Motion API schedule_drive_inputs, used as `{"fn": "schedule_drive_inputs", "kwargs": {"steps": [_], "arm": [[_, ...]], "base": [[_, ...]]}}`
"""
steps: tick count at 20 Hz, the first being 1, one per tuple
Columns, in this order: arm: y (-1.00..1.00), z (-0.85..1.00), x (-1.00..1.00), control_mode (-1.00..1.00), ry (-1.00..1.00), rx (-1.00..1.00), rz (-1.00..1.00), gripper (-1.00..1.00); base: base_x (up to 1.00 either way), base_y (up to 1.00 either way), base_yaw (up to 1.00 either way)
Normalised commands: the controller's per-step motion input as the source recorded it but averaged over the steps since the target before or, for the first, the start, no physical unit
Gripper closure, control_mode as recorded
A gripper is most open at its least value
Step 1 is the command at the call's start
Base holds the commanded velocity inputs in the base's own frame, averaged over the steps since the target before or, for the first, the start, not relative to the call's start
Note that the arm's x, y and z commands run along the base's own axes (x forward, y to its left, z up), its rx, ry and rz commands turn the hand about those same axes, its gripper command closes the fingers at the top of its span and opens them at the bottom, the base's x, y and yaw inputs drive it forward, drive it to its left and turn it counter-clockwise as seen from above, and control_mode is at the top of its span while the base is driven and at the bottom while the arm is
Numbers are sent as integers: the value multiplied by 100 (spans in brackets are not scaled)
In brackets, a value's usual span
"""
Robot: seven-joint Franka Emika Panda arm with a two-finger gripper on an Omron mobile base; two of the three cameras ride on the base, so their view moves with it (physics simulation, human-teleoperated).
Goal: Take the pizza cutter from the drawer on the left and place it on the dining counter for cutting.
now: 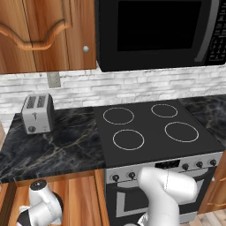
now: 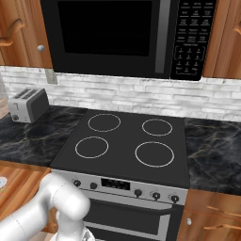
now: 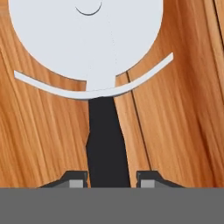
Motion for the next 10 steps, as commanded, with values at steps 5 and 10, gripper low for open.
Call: {"fn": "schedule_drive_inputs", "kwargs": {"steps": [5, 10], "arm": [[-1, 64, -2, -100, 0, 0, 0, 100], [-6, 63, -14, -100, 0, 0, 0, 100]], "base": [[0, 0, 0], [0, 0, 0]]}}
